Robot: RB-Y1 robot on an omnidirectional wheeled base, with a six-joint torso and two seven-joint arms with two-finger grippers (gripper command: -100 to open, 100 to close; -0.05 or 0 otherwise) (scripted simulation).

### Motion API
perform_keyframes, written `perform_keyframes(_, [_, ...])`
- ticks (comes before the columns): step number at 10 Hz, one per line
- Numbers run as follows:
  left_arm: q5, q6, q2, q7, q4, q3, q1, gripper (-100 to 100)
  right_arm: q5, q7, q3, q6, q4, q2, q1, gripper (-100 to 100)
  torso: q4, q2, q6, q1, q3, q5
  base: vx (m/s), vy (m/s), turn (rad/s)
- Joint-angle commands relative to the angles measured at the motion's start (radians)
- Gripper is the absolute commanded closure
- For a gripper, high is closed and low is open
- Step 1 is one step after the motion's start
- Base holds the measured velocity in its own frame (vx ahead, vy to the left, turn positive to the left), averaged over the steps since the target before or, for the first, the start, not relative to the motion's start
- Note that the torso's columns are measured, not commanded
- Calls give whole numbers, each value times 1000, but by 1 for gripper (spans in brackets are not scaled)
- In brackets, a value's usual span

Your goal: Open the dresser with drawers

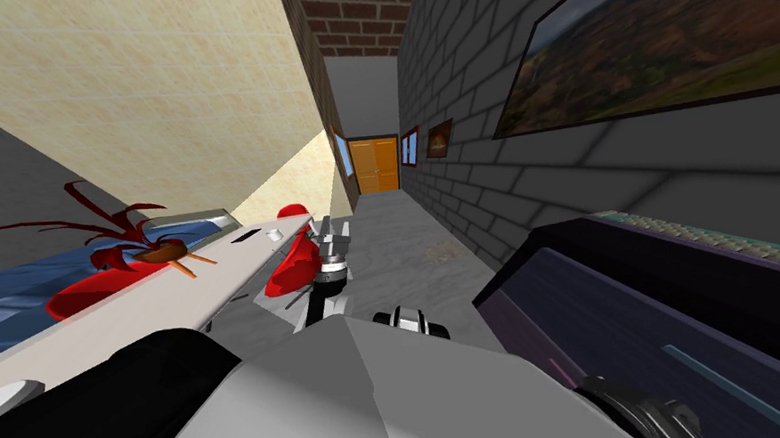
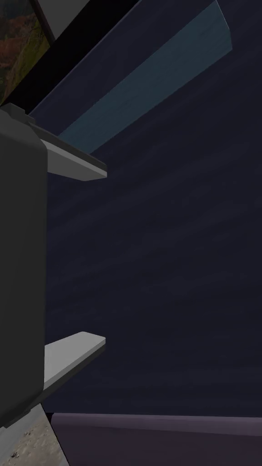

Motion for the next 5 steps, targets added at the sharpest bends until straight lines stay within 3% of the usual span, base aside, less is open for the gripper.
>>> perform_keyframes(1, [0, 0, 0, 0, 0, 0, 0, 0, 34, 23, 2, 48, 39, -16, -6, -100, 0, 0, 0, 0, 0, 0, 25, -4, 34])
perform_keyframes(5, [0, 0, 0, 0, 0, 0, 0, 0, 103, 85, 6, 150, 108, -57, -22, -100, 0, -1, 0, 0, 0, 0, 29, -4, 57])
